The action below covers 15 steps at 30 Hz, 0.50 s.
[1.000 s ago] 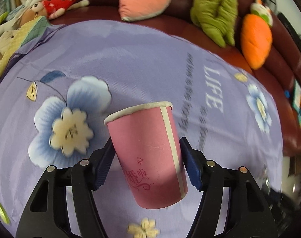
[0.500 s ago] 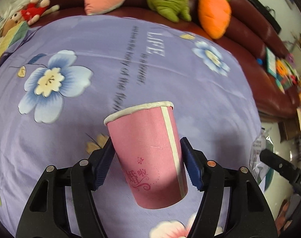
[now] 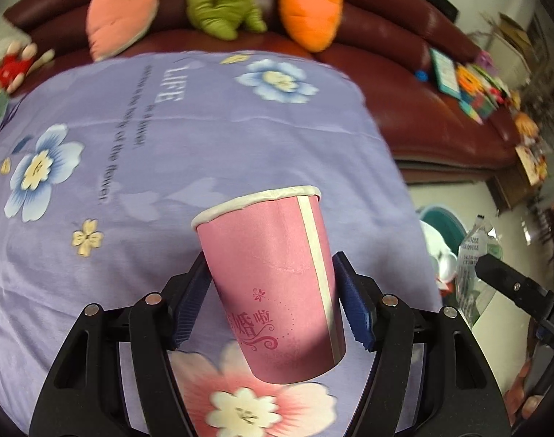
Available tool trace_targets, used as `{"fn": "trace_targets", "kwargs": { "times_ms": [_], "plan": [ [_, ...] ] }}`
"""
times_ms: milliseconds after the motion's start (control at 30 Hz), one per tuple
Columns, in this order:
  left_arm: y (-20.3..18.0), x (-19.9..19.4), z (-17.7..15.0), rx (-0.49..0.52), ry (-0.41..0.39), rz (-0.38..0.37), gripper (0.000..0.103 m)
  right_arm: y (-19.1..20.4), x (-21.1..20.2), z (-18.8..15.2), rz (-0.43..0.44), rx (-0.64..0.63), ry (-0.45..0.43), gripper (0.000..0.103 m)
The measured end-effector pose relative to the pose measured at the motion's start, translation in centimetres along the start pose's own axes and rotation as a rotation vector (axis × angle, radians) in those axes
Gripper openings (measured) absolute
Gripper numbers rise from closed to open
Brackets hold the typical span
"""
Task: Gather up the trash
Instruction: 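Carry the pink cup and green packet from the table over the teal bin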
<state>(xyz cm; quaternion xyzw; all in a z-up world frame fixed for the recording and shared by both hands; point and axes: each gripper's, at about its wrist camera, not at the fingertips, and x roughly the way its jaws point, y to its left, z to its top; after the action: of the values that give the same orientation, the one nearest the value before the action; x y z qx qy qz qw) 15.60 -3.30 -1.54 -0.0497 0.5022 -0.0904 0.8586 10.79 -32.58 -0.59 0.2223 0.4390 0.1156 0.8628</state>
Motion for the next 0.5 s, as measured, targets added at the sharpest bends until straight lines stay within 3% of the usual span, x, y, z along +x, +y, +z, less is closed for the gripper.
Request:
{"fn": "trace_targets", "kwargs": {
  "times_ms": [267,500],
  "plan": [
    [-7.7,-0.3,0.0,0.14,-0.018,-0.019,0.069,-4.9,-4.9,0.3,-0.015,0.052,-0.095,0.046],
    [-14.2,0.6,-0.1,0.247,-0.019,-0.053,0.07,-9.5,-8.0,0.6,-0.078,0.095,-0.14,0.046]
  ]
}}
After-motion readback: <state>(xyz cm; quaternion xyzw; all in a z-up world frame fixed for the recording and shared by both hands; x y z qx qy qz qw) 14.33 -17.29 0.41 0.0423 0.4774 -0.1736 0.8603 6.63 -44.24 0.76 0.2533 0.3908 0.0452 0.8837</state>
